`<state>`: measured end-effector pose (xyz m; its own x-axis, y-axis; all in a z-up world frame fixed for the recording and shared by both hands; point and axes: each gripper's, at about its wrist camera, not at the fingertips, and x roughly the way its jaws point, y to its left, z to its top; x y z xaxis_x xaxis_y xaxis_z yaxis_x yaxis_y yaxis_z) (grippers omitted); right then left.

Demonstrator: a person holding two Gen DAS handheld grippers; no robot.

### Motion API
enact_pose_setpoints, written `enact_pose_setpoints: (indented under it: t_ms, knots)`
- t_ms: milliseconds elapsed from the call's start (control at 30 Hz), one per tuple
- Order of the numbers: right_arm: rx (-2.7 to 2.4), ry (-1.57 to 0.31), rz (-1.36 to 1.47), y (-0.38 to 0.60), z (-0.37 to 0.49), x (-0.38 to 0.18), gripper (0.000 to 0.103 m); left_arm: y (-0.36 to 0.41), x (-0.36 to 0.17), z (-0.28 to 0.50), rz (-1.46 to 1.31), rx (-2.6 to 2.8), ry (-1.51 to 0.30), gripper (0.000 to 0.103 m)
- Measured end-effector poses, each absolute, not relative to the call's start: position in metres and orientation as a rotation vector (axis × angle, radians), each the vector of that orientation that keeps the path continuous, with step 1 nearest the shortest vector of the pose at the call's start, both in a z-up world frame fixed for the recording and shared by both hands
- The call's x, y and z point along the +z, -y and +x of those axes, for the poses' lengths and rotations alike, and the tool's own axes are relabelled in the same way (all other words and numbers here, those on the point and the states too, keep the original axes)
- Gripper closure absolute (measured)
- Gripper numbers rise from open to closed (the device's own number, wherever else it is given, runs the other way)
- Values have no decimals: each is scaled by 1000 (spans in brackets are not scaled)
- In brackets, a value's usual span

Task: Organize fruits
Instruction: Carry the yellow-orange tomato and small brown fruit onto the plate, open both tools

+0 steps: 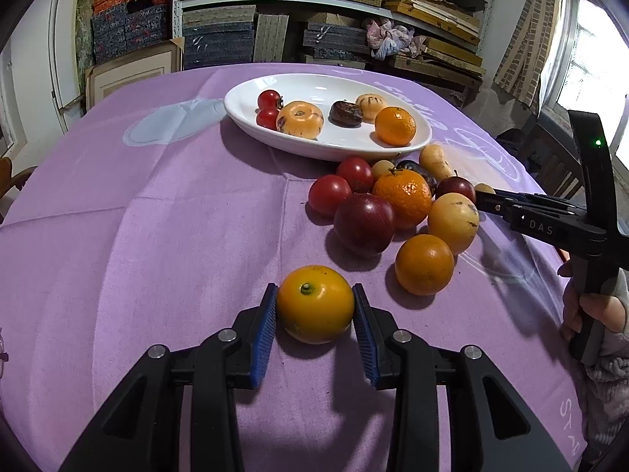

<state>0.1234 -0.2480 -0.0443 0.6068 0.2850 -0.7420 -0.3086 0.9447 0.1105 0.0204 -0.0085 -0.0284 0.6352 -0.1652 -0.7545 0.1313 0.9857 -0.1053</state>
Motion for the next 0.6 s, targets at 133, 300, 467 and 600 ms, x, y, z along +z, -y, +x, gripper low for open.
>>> enact_pose_setpoints:
  t_ms: [133, 300, 467, 600]
  knots:
    - [356, -818, 27, 254, 123, -31, 77, 4, -17, 32, -41, -165, -858, 65]
    - [363, -761, 21, 242, 150, 4, 77, 9, 19, 86, 28, -139, -789, 65]
    - [363, -786, 22, 218, 211, 15, 77, 22, 30, 154, 14, -120, -790, 65]
    - [345, -828, 26, 201, 259, 11, 77, 35, 28, 201, 14, -116, -823, 65]
